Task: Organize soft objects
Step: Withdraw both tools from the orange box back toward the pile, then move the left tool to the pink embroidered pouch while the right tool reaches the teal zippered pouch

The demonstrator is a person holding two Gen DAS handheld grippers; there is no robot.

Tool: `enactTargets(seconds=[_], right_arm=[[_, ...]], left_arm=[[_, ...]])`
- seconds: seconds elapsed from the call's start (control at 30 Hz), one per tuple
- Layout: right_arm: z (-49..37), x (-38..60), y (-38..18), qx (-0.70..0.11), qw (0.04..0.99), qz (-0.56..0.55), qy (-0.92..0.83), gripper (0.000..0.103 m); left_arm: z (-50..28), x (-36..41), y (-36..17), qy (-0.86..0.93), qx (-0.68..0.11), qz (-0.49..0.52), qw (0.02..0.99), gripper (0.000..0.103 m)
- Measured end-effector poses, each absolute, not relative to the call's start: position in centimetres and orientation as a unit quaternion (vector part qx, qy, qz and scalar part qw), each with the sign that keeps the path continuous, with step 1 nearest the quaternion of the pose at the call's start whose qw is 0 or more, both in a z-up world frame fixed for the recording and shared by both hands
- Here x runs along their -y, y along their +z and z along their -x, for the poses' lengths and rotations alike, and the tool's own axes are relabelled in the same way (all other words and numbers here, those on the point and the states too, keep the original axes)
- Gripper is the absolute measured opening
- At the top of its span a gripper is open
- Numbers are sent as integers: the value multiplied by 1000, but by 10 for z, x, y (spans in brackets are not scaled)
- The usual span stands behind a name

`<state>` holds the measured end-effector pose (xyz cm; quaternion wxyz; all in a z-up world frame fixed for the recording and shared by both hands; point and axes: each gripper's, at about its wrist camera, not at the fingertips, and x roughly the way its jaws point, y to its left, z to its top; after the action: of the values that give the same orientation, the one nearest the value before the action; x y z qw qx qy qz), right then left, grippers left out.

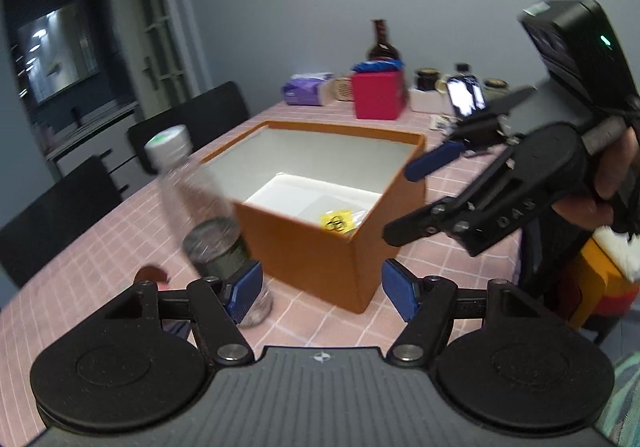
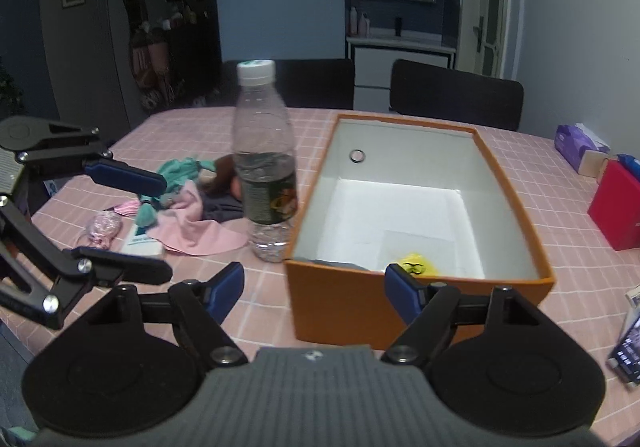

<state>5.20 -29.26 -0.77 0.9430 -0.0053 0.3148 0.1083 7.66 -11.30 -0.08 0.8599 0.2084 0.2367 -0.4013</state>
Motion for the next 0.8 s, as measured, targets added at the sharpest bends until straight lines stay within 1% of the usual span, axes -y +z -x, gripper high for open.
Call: enactTargets(seconds=[0.2,0.37,0.4,0.47,0.8], right_arm=[[-40,251,-33,-280,949,-5,145,76],[-41,218,-53,-263,951,5,162,76],[-42,211,-57,-259,952,10,162,77],[-44,200,-64,-253,953,14,164,82],[-87,151,-93,-286,940,24,182,82]], left_arm=[[-76,64,-22,-315,-239,-137,908,80],[-71,31,-38,-232,-227,-112,939,80],[-71,26,-41,-219,-226,-106,943,80],[-71,14,-50,-197,-225,-90,950,80],[-79,-37,-81,-138,-260,-49,954,80]])
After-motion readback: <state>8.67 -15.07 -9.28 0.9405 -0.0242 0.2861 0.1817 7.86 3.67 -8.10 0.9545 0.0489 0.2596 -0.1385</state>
